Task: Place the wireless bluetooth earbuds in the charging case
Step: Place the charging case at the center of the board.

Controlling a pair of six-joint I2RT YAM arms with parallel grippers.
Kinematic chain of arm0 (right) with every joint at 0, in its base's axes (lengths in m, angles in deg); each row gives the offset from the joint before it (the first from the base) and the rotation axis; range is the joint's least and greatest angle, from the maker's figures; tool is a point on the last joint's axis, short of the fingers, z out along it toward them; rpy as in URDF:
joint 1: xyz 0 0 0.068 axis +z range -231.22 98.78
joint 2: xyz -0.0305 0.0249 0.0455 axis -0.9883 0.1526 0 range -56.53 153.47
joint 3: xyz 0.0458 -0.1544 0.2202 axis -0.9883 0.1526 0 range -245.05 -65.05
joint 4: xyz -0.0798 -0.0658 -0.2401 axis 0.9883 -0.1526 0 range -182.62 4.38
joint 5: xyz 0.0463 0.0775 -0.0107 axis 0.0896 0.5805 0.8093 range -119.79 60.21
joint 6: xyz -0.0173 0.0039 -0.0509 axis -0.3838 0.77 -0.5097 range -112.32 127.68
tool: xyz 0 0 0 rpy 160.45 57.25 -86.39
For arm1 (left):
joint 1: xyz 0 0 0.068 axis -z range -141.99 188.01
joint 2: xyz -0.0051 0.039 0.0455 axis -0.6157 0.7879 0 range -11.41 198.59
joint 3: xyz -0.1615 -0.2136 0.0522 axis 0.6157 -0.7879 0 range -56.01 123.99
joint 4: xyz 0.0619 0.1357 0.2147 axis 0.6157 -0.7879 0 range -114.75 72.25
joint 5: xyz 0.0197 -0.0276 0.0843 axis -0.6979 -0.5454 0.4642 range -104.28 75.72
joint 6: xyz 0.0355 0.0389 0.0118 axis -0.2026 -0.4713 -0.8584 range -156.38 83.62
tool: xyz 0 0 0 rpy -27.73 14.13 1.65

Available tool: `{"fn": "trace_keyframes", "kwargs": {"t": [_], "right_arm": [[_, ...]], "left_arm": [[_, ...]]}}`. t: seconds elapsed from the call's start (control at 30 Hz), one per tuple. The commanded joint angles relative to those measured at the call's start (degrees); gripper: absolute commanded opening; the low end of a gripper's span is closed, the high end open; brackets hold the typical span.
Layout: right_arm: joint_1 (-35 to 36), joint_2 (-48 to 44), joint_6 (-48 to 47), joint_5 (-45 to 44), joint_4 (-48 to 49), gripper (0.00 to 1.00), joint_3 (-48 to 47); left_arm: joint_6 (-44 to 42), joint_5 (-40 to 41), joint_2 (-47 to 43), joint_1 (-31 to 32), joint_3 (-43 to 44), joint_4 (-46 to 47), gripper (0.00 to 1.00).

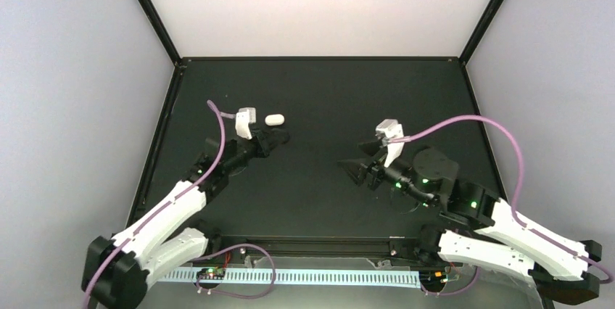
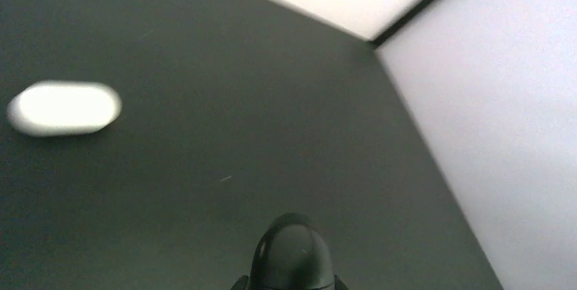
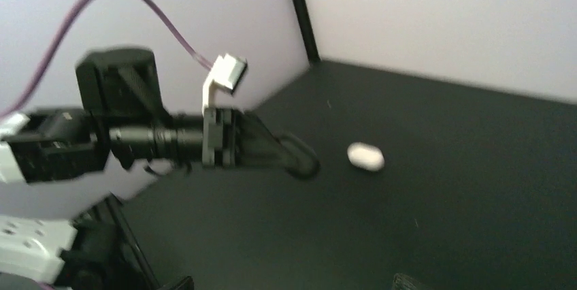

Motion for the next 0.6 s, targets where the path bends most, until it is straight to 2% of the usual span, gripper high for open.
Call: {"fn": "trace_keyframes", "kwargs": {"t": [0.0,0.13,0.33,0.57], "right_arm": [[0.15,0.00,7.88,-4.31,-6.34,0.75,5.70],[0.15,-2.17,11.37,-2.48,-5.82,0.75,8.94],[0.13,-4.62,12.92,2.38,-4.34,0.76,12.37],[0.15,-7.27,17.83,6.31,-2.17,0.78,15.34]], "left_arm": [[10.66,-9.75,6.92,-10.88,-4.91,3.26,0.02],[11.15,-16.07,15.06,-14.46,-3.05,4.96,0.02],[12.86,-20.50,26.96,-16.76,0.04,8.19,0.02],[11.36,-18.54,27.70,-18.14,0.64,6.76,0.01]]}}
